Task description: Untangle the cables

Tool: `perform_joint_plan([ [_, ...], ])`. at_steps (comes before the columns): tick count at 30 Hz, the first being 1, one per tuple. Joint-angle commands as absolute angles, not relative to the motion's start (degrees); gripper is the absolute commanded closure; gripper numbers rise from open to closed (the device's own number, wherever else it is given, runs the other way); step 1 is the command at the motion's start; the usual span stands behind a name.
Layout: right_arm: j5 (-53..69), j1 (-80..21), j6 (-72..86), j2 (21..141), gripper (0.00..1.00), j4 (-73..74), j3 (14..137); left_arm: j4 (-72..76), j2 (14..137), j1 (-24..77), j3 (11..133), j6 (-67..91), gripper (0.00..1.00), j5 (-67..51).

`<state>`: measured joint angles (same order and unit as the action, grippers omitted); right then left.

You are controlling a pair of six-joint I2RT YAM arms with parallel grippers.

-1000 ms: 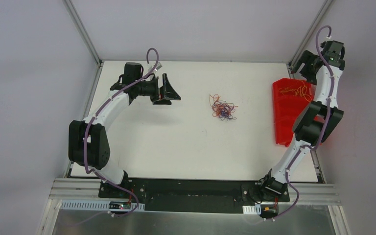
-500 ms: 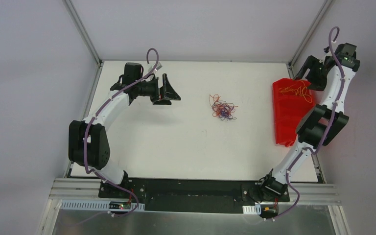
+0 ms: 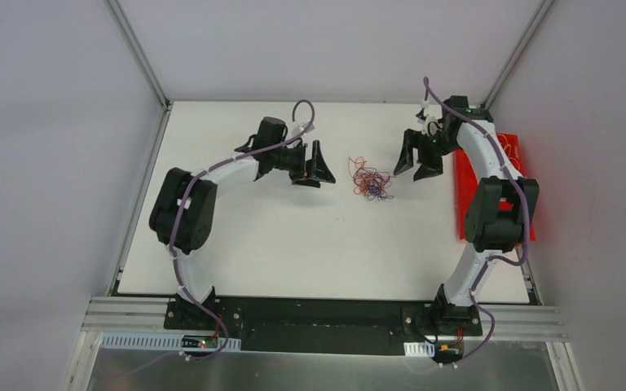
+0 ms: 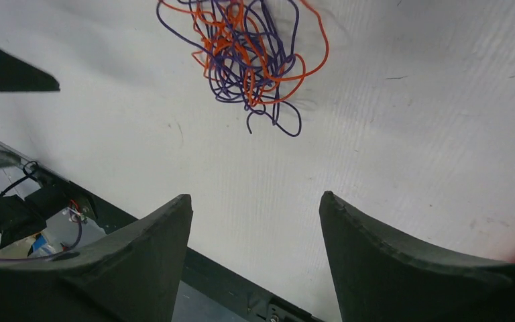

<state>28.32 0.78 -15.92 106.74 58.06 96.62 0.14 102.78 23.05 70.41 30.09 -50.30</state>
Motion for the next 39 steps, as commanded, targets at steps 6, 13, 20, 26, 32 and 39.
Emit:
perform_joint_plan([
  [6, 25.50, -2.48, -14.23, 112.10, 0.34, 46.55, 92.49, 20.63, 123.27, 25.30, 83.51, 42.22, 0.32, -45.57],
  [13, 25.93, -6.29, -10.32, 115.45, 0.34, 38.06, 90.88, 28.00, 136.08, 26.33, 93.32, 50.77, 0.36, -41.86],
  [20, 24.06, -8.39, -7.24, 116.02, 0.48, 30.29, 86.00, 31.09, 143.39, 29.69, 100.26, 55.47, 0.45, -41.73],
  [26, 19.09, -8.45, -5.98, 114.68, 0.74, 29.10, 83.21, 31.38, 134.70, 28.47, 93.80, 54.44, 1.00, -44.66],
  [32, 10.47, -8.48, -8.71, 112.31, 0.84, 31.37, 81.07, 25.57, 112.88, 22.27, 81.44, 49.36, 1.00, -50.65],
  [39, 4.81, -8.40, -14.38, 109.00, 1.00, 31.94, 78.19, 18.14, 95.33, 14.42, 79.70, 50.61, 1.00, -61.13],
])
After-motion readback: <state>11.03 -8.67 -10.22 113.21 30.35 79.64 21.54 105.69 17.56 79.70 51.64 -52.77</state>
